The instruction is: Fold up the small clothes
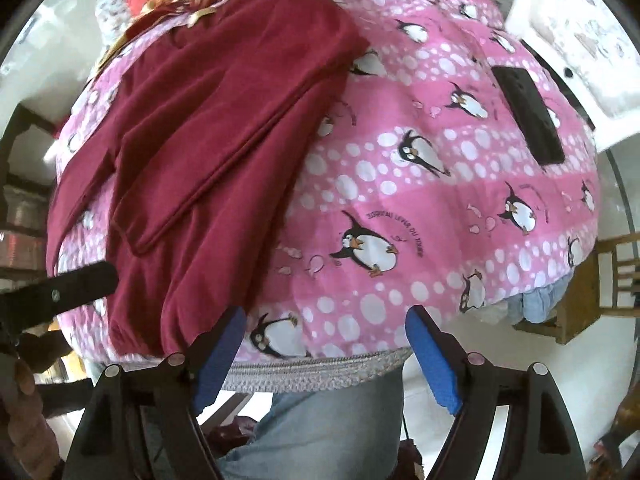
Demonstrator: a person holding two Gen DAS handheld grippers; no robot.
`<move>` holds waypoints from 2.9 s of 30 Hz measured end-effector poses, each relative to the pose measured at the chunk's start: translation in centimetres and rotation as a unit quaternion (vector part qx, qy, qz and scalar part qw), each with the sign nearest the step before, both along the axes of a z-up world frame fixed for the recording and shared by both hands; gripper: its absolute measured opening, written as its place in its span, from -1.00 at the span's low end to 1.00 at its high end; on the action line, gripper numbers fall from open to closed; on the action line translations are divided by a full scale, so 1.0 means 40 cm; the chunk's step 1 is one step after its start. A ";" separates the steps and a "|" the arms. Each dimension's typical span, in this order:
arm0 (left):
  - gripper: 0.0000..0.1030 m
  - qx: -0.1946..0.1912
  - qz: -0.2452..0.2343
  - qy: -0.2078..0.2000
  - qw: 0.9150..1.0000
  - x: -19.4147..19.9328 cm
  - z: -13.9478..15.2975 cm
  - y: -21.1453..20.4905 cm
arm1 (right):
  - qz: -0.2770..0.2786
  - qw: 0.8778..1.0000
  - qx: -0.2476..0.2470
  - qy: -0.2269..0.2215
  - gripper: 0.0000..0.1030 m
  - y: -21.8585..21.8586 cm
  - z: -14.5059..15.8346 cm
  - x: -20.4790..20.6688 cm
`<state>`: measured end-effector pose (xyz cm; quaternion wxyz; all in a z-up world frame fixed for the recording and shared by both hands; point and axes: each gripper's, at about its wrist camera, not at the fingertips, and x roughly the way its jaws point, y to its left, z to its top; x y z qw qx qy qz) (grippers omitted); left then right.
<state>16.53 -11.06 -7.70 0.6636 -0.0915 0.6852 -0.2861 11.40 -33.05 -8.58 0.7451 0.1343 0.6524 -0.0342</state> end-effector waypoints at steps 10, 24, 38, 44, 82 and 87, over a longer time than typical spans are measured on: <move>0.35 0.010 0.059 -0.012 0.998 -0.173 -0.090 0.201 | 0.078 0.996 -0.020 0.031 0.57 0.103 -0.033 0.086; 0.35 -0.046 0.279 0.009 0.959 -0.456 -0.125 0.608 | 0.218 0.971 -0.084 0.041 0.57 0.360 -0.019 0.162; 0.35 -0.154 0.265 0.064 0.950 -0.106 -0.113 0.613 | 0.244 0.969 -0.038 0.021 0.57 0.502 0.031 0.168; 0.35 -0.160 0.398 0.083 0.900 0.035 -0.207 0.831 | 0.307 0.951 -0.043 0.000 0.57 0.642 0.061 0.281; -0.89 -0.063 0.327 -0.183 0.925 -0.031 0.041 0.322 | 0.333 0.942 0.049 -0.007 0.57 0.526 0.023 0.362; -0.89 -0.001 0.235 -0.219 0.947 0.013 0.042 0.139 | 0.250 0.965 0.080 -0.029 0.57 0.276 0.047 0.363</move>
